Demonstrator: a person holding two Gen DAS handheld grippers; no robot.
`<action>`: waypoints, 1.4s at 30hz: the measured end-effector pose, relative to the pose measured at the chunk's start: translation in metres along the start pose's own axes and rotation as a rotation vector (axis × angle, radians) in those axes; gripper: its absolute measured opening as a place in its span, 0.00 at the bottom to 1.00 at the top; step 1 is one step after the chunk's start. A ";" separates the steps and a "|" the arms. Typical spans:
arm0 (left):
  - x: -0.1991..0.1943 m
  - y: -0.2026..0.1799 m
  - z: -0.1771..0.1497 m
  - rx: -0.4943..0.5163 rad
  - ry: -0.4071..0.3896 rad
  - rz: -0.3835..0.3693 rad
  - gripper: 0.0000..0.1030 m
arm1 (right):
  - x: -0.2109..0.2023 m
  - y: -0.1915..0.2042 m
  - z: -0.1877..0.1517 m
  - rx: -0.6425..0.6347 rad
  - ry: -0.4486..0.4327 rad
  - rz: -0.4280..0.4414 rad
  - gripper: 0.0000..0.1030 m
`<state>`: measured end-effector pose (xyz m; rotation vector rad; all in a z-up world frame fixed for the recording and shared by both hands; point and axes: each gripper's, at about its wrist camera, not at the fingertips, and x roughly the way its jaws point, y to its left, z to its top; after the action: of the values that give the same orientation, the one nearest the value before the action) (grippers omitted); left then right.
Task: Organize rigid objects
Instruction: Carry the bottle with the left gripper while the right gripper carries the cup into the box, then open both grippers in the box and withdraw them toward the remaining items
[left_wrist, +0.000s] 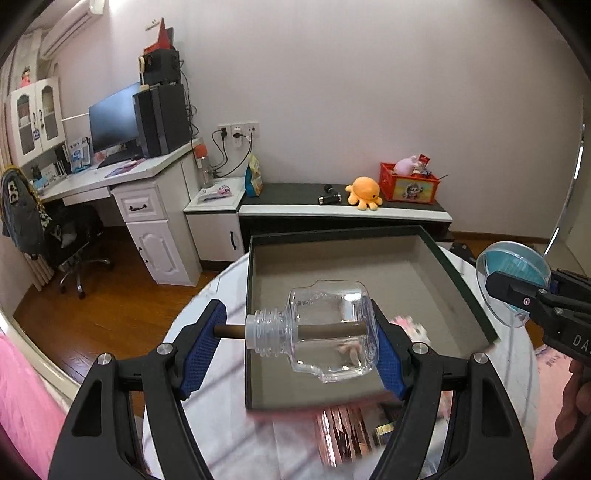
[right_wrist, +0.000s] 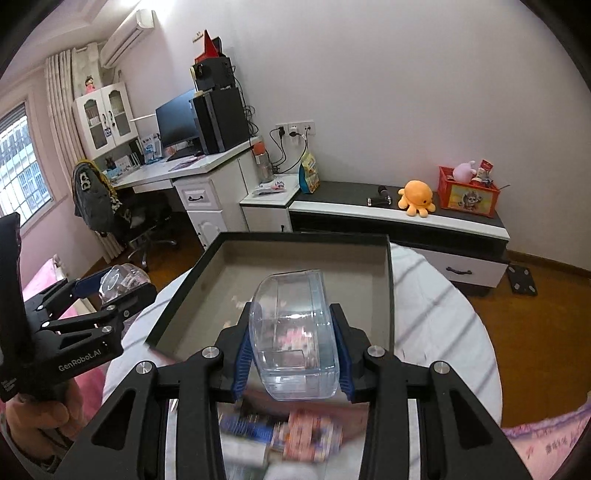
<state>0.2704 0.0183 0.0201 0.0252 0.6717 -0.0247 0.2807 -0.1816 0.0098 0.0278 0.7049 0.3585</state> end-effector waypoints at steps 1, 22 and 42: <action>0.014 0.000 0.007 0.002 0.016 0.000 0.73 | 0.006 -0.001 0.003 0.000 0.007 -0.002 0.37; 0.145 -0.008 0.016 -0.009 0.261 -0.021 0.94 | 0.129 -0.037 0.007 0.061 0.243 -0.054 0.69; -0.007 0.007 -0.016 -0.043 -0.002 -0.030 1.00 | 0.019 -0.017 -0.008 0.108 0.016 -0.109 1.00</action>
<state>0.2553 0.0261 0.0117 -0.0268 0.6700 -0.0394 0.2940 -0.1919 -0.0108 0.0888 0.7383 0.2157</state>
